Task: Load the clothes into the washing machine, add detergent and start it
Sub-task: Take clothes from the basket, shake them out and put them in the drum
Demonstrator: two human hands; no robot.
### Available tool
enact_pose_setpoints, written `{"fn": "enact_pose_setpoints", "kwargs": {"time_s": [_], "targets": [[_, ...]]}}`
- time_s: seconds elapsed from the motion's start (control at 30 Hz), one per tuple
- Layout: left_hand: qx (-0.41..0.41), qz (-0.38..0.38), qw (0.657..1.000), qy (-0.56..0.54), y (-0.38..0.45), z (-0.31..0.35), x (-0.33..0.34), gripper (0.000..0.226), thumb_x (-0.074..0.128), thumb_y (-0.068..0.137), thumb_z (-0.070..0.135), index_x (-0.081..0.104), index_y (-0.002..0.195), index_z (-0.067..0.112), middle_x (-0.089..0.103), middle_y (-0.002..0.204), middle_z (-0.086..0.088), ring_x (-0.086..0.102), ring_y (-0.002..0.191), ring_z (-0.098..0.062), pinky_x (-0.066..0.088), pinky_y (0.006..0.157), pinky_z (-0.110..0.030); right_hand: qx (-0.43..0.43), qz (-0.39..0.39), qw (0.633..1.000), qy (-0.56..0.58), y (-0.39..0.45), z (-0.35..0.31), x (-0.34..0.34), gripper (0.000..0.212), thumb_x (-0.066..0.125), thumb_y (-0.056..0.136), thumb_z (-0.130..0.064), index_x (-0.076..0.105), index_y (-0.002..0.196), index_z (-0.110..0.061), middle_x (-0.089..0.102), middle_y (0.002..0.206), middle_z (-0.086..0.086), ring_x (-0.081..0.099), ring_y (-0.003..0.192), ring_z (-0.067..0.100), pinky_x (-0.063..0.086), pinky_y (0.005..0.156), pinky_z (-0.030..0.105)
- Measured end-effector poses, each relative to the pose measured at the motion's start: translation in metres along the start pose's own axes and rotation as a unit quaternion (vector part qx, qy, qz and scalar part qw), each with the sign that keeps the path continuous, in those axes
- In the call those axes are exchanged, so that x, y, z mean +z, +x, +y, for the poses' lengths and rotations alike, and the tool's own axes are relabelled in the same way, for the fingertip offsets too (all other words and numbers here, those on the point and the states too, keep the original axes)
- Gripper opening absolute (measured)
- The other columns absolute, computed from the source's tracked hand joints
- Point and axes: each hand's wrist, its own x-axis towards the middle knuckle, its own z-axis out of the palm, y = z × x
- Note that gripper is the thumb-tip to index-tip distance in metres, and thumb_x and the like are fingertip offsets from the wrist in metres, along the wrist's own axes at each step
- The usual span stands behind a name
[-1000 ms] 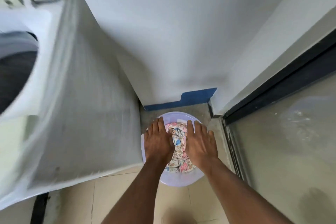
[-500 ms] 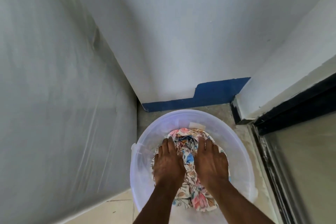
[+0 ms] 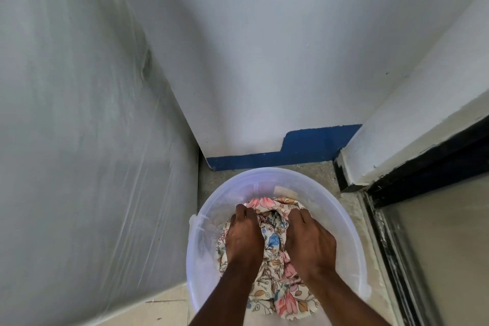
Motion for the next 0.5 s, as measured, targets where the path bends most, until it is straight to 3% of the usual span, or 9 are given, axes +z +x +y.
{"fn": "enact_pose_setpoints", "kwargs": {"time_s": [0.17,0.3,0.4,0.5], "targets": [[-0.016,0.013,1.0,-0.014,-0.045,0.019,-0.056,0.034,0.071,0.093,0.011,0.067,0.126,0.015,0.063,0.134,-0.009,0.072,0.103,-0.03,0.066,0.081,-0.041,-0.001,-0.05,0.999,0.011,-0.014,-0.017,-0.079,0.036,0.087,0.062,-0.002,0.068,0.089,-0.016,0.069,0.083,0.002,0.069,0.065,0.026,0.052,0.049,0.033],[0.007,0.0,1.0,0.014,-0.06,0.019,-0.074,0.047,0.077,0.087,0.016,0.064,0.132,0.02,0.063,0.141,-0.007,0.072,0.109,-0.03,0.065,0.086,-0.041,0.01,-0.109,0.993,-0.037,-0.021,-0.012,-0.092,0.042,0.069,0.088,-0.016,0.06,0.128,-0.025,0.066,0.122,-0.003,0.069,0.106,0.018,0.057,0.077,0.035],[0.035,0.009,0.999,0.026,-0.044,0.008,-0.054,0.051,0.074,0.09,0.02,0.057,0.139,0.024,0.058,0.147,-0.004,0.067,0.12,-0.031,0.061,0.096,-0.045,0.037,-0.108,0.992,-0.056,-0.019,-0.002,-0.063,0.041,0.062,0.094,-0.014,0.057,0.133,-0.025,0.065,0.125,-0.004,0.07,0.105,0.016,0.056,0.077,0.033],[0.061,0.015,0.998,0.024,-0.022,-0.001,-0.022,0.052,0.07,0.093,0.026,0.051,0.142,0.033,0.05,0.155,0.001,0.059,0.133,-0.03,0.056,0.104,-0.05,0.047,-0.096,0.992,-0.066,-0.009,0.002,-0.027,0.03,0.064,0.094,-0.02,0.061,0.124,-0.024,0.067,0.117,-0.001,0.072,0.096,0.019,0.057,0.071,0.035]]}}
